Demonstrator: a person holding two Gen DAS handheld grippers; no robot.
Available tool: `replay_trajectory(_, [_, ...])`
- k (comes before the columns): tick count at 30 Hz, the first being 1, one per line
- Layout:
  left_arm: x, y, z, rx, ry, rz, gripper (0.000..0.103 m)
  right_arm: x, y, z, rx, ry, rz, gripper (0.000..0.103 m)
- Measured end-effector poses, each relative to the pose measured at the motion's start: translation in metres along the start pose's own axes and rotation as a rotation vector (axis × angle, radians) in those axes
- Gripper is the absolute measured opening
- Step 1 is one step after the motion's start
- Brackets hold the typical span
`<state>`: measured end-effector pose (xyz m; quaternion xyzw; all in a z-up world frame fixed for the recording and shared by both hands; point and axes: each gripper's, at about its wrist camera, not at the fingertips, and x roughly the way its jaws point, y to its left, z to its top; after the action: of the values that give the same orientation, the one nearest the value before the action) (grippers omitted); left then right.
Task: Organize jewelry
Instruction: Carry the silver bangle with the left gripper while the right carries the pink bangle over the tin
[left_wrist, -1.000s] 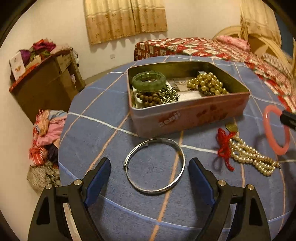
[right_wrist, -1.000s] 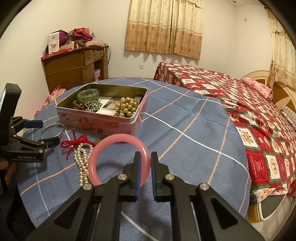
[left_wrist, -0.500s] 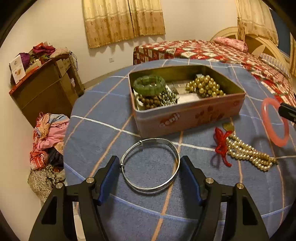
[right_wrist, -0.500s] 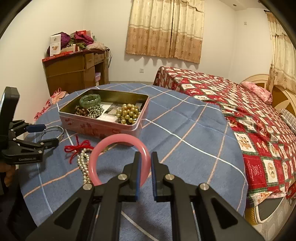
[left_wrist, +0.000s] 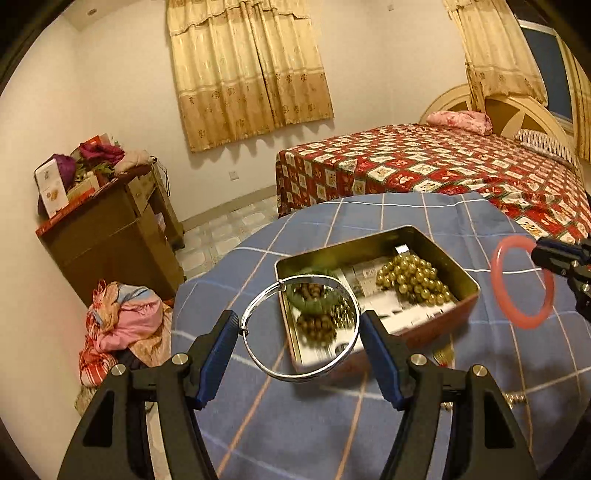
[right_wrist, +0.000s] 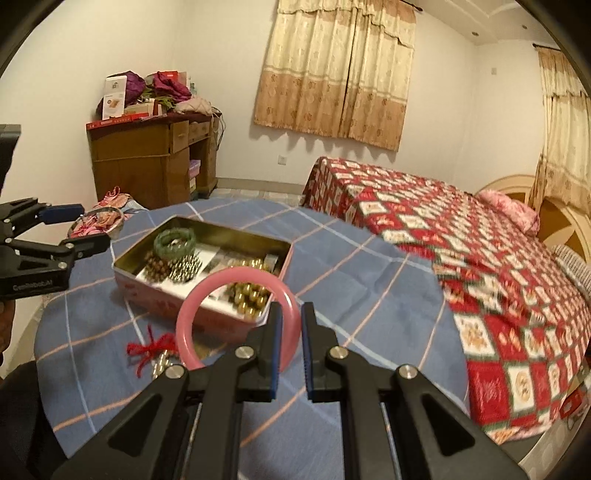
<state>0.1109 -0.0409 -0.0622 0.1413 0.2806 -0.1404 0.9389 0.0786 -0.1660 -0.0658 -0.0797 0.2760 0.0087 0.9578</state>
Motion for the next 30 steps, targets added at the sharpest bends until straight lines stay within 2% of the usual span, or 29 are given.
replay_trajectory(15, [0.046, -0.006, 0.028, 0.027, 0.023, 0.006, 0.068, 0.047, 0.006, 0.046, -0.079, 0.007, -0.022, 0.012])
replay_trajectory(30, [0.076, -0.005, 0.029, 0.059, 0.064, 0.064, 0.068, 0.077, 0.019, 0.05, -0.122, 0.055, -0.046, 0.012])
